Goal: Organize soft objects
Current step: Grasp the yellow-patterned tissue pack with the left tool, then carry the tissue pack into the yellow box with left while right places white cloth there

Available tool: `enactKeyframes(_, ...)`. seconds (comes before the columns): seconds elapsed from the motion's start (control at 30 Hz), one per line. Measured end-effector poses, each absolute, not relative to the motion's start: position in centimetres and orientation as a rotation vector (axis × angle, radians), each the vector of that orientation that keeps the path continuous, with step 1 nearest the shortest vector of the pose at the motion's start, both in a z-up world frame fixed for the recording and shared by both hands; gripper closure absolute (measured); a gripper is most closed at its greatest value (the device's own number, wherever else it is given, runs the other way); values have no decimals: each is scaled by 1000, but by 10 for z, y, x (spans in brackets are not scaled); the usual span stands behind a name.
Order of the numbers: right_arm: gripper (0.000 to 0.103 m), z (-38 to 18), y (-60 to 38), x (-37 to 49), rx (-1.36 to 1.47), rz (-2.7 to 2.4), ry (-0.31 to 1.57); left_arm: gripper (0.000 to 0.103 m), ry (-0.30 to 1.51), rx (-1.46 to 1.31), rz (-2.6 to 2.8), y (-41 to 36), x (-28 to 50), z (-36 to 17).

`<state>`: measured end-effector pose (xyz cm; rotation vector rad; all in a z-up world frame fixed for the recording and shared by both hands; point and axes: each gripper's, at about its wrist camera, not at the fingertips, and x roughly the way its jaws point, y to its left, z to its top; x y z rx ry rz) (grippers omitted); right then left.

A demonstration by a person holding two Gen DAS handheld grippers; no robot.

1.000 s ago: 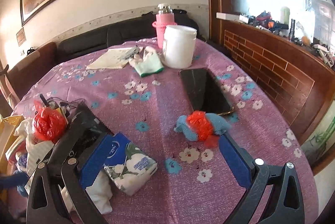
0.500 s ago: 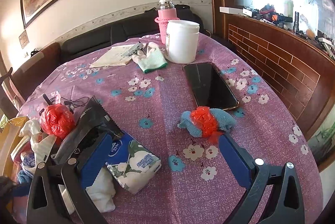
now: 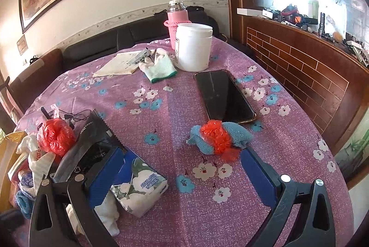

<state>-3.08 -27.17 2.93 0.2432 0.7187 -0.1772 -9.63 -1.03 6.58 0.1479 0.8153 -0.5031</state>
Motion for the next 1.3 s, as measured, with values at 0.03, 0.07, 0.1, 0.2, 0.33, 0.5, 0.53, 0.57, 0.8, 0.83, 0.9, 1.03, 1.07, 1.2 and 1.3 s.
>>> enactKeyframes(0.03,1,29,-272,-31,243,-182,720,103,817,144,-496,-6,-97,64)
enactKeyframes(0.07,1,29,-272,-31,244,-187,721,102,819,143,-488,-3,-98,61)
enactKeyframes(0.1,1,29,-272,-31,247,-191,720,96,822,145,-484,-1,-99,58)
enactKeyframes(0.2,1,35,-274,-36,251,-196,703,41,817,161,-483,1,-102,54)
enactKeyframes(0.33,1,51,-277,-57,272,-152,691,21,772,235,-494,-15,-102,54)
enactKeyframes(0.5,1,60,-296,-76,286,-133,735,35,863,341,-530,-55,-80,21)
enactKeyframes(0.53,1,60,-299,-79,278,-141,745,55,874,342,-516,-57,-79,16)
enactKeyframes(0.57,1,60,-303,-81,267,-152,756,55,855,348,-501,-57,-80,16)
enactKeyframes(0.8,1,53,-304,-80,320,-65,832,58,814,138,-546,-8,-105,46)
enactKeyframes(0.83,1,52,-300,-77,327,-45,844,58,801,104,-544,4,-110,53)
enactKeyframes(0.9,1,51,-287,-69,353,33,879,58,779,48,-521,29,-118,64)
enactKeyframes(1.03,0,53,-247,-62,348,163,915,58,763,-72,-465,77,-126,78)
enactKeyframes(1.07,0,54,-238,-61,332,175,916,58,758,-88,-445,86,-126,81)
enactKeyframes(1.2,6,54,-193,-58,214,204,924,58,739,-130,-401,112,-133,84)
enactKeyframes(1.3,12,40,-169,-49,155,177,972,57,727,-150,-393,125,-136,86)
